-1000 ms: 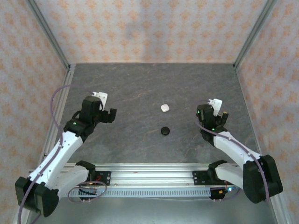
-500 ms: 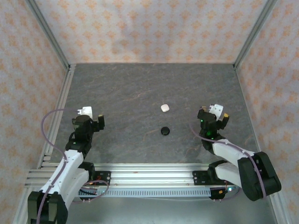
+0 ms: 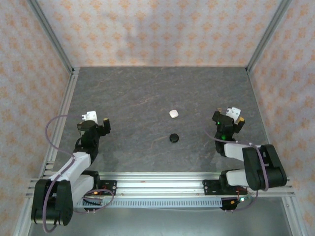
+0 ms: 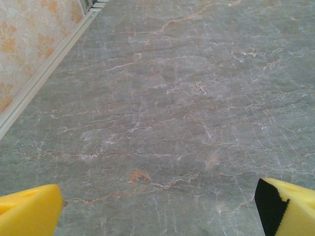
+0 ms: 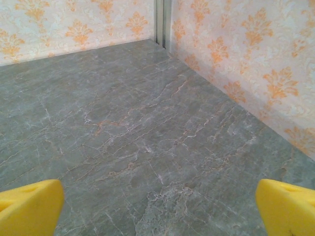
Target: Insert wireless bluetooth earbuds into charging case
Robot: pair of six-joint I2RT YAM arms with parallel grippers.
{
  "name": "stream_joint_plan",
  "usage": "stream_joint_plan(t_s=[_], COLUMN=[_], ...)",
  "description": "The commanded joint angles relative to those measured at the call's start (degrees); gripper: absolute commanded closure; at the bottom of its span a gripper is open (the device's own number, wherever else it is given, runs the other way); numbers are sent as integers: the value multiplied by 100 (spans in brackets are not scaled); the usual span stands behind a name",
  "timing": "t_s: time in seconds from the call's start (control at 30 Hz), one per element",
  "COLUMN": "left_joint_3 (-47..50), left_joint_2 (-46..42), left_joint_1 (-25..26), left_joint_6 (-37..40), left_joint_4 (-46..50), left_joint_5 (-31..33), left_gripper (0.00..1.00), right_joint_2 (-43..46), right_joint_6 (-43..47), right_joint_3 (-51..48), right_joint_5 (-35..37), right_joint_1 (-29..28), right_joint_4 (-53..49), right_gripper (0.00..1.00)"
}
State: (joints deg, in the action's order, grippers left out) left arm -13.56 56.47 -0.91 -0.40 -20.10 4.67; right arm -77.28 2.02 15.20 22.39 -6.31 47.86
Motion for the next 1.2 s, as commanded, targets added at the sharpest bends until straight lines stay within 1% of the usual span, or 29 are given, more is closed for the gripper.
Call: stream_joint_plan(t_s=[0.0, 0.03, 0.1, 0.17, 0.23, 0.3, 0.33, 0.4, 0.47, 0.53, 0.6, 0.67, 0.73, 0.83, 1.0, 1.17], left_joint_3=[-226, -268, -367, -464, -577, -715, -777, -894, -999, -1139, -1277, -1469, -1552, -1532, -1527, -1506], left_joint_2=[389, 509, 741, 991, 1218, 1455, 1544, 1747, 1926, 2137, 2371, 2536, 2641, 2788, 2812, 2802], left_joint_1=[-68, -68, -68, -67, -68, -70, -68, -68, -68, -68, -72, -59, -42, -24, 97, 125], left_joint_6=[-41, -47, -71, -74, -63, -50, -47, -64, -73, -149, -124, -59, -13, 32, 97, 102], left_joint_4=[-718, -799, -968, -1086, -1184, -1268, -1291, -1375, -1453, -1455, -1484, -1302, -1218, -1414, -1404, -1430], left_joint_5=[-69, -78, -95, -154, -218, -308, -345, -386, -406, -435, -625, -756, -822, -881, -611, -537], left_gripper=[0, 0, 0, 0, 0, 0, 0, 0, 0, 0, 0, 0, 0, 0, 0, 0], right_joint_2=[-524, -633, -576, -743, -860, -1188, -1195, -1080, -1207, -1143, -1181, -1167, -1167, -1167, -1167, -1165], right_joint_6=[-197, -148, -104, -75, -84, -72, -40, -87, -68, -94, -83, -81, -76, -62, -40, -53], right_joint_3=[123, 166, 378, 346, 339, 299, 352, 570, 632, 651, 631, 637, 617, 614, 600, 609], right_joint_5=[-328, -401, -649, -691, -724, -630, -656, -670, -641, -651, -656, -655, -650, -660, -681, -676], right_joint_1=[158, 178, 174, 174, 181, 180, 182, 182, 185, 182, 182, 183, 182, 182, 182, 182], right_joint_4=[851, 944, 358, 637, 668, 1167, 1101, 460, 553, 389, 517, 471, 517, 523, 536, 531], right_gripper=[1, 1, 1, 1, 1, 1, 1, 1, 1, 1, 1, 1, 1, 1, 1, 1])
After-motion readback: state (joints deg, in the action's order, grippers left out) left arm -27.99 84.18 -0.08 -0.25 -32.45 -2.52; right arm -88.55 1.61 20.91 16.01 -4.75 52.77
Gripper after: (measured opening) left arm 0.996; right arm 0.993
